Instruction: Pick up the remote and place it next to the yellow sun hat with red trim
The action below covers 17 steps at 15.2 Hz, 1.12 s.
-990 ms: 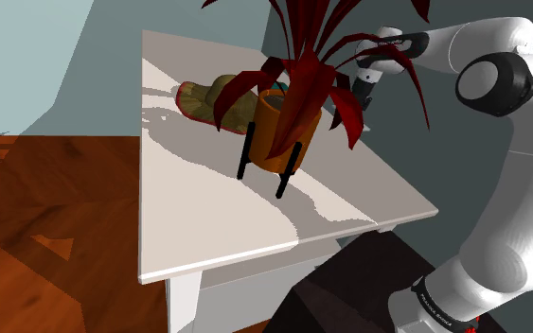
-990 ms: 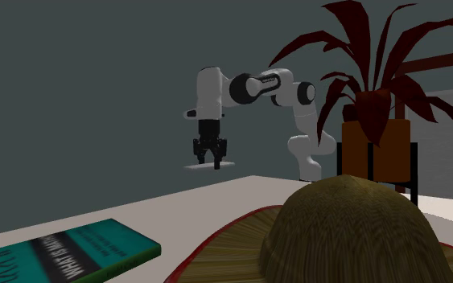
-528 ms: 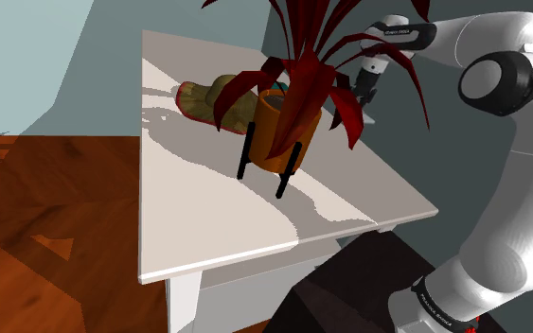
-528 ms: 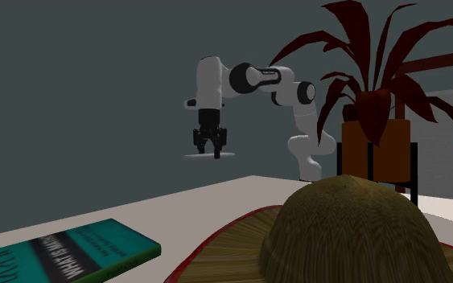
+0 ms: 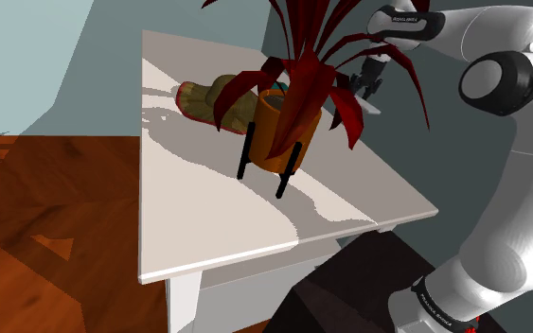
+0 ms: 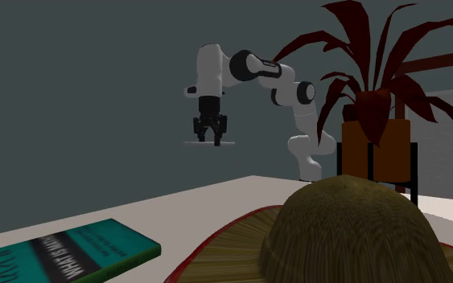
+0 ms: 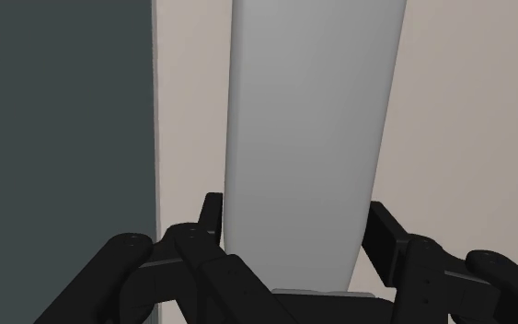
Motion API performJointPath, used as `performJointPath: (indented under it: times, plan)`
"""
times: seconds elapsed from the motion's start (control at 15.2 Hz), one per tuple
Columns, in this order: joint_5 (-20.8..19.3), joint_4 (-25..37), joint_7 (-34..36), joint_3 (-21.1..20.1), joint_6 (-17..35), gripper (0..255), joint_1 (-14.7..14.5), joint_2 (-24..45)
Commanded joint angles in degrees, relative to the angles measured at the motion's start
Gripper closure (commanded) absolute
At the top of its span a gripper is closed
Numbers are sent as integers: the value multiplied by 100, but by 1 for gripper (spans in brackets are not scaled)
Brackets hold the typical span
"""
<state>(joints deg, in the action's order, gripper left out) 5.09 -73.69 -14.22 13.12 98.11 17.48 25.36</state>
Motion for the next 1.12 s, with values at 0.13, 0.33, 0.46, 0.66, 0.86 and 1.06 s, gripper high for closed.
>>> performJointPath:
  times: [0.13, 0.33, 0.46, 0.66, 0.86, 1.06]
  plan:
    - [9, 402, 1, 3, -343, 255, 31, 59]
    - [21, 729, 3, 4, -610, 255, 59, 119]
    - [25, 850, 3, 3, -706, 255, 69, 144]
    - [-41, 602, 356, -78, -622, 255, -230, -26]
    - [-96, 453, 712, -169, -575, 255, -514, -133]
    - [-140, 397, 1069, -267, -560, 255, -783, -179]
